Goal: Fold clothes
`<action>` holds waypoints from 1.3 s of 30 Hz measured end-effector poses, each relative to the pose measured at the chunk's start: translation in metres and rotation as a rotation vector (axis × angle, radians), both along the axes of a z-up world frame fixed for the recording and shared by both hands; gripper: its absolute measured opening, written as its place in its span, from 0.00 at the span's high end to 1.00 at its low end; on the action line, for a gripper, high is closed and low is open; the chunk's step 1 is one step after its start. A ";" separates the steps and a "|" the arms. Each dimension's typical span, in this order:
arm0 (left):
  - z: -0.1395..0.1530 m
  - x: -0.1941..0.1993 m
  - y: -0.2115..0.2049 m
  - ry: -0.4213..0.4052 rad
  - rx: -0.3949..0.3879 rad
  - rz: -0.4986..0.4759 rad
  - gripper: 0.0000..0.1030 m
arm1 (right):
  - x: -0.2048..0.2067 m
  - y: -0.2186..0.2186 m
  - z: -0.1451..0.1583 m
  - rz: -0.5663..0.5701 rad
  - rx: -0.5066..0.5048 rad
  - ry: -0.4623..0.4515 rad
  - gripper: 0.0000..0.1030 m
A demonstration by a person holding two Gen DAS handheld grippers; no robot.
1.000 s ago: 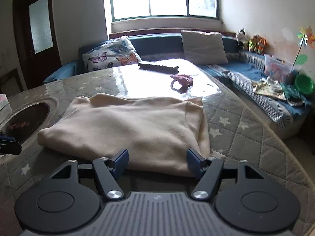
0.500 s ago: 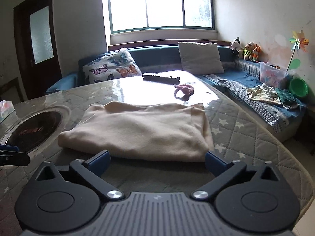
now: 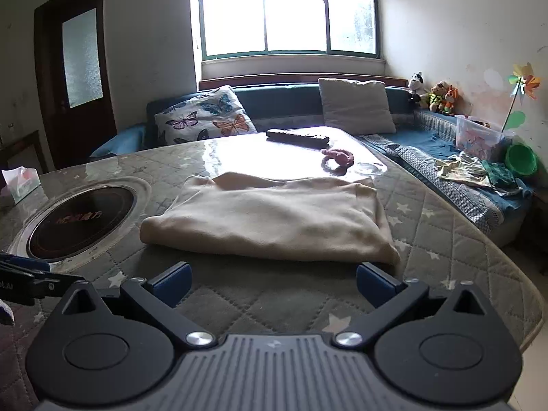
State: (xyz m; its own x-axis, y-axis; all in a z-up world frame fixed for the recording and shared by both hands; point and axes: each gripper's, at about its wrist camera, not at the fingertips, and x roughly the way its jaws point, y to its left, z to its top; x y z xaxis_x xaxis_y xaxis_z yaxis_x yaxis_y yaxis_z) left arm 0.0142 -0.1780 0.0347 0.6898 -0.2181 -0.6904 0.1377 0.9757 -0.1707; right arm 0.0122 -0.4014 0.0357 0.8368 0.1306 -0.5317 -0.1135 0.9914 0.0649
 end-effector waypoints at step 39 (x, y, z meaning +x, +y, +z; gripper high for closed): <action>0.005 -0.019 -0.030 -0.016 0.097 -0.039 0.00 | -0.014 0.009 -0.005 -0.010 0.015 0.022 0.00</action>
State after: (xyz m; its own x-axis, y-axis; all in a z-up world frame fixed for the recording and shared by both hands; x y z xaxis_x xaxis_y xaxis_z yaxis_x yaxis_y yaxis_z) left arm -0.0044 -0.2075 0.0399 0.6931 -0.1777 -0.6986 0.1778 0.9813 -0.0732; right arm -0.0021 -0.3929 0.0305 0.8263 0.1300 -0.5480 -0.1016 0.9914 0.0819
